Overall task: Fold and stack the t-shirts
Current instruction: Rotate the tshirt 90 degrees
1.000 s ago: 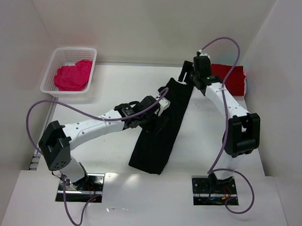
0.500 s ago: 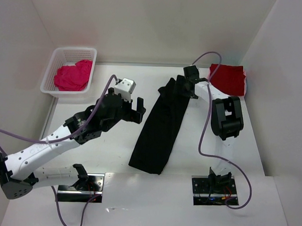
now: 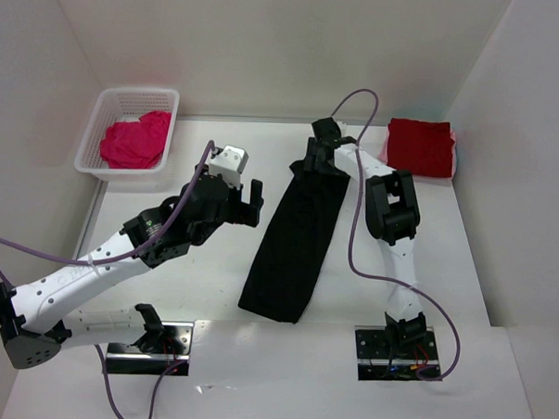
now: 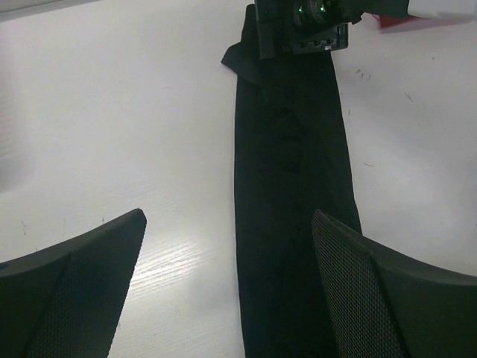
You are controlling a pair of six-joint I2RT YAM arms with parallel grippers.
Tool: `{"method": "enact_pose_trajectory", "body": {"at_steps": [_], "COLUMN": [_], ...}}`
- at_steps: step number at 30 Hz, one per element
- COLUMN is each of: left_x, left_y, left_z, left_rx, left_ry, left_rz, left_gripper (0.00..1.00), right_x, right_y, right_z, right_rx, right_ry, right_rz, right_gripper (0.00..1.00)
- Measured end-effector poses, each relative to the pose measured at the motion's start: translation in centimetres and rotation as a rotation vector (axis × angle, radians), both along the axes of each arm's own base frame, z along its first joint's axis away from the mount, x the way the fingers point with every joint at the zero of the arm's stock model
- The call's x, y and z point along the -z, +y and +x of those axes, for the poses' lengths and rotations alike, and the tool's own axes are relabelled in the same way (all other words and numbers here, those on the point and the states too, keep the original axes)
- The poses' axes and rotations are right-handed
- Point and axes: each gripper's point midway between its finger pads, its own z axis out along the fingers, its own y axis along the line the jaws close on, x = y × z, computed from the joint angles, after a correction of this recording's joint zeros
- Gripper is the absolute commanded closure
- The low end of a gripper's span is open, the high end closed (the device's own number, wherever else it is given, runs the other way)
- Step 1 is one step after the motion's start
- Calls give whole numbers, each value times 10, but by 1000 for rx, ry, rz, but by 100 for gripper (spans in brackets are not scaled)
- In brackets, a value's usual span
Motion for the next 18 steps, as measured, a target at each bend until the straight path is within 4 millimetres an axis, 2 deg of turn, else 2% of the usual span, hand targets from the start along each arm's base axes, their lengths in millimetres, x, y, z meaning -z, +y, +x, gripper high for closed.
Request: {"method": "enact_pose_trajectory", "body": {"at_steps": [3, 10, 14, 18], "left_x": [-1, -2, 2, 6], "left_y": [2, 6, 5, 4], "left_z": [1, 0, -1, -2], "left_rx": [-11, -20, -10, -1], "left_ry": [-4, -12, -3, 7], "left_rz": [2, -1, 2, 6], "left_gripper": [0, 0, 0, 0], "right_x": [0, 0, -3, -6], "right_y": [12, 25, 41, 72], "right_z": [2, 12, 29, 52], "right_rx": [-14, -34, -71, -129], "right_ry": [-4, -8, -32, -70], "right_rz": [-13, 4, 29, 70], "right_gripper": [1, 1, 1, 1]}}
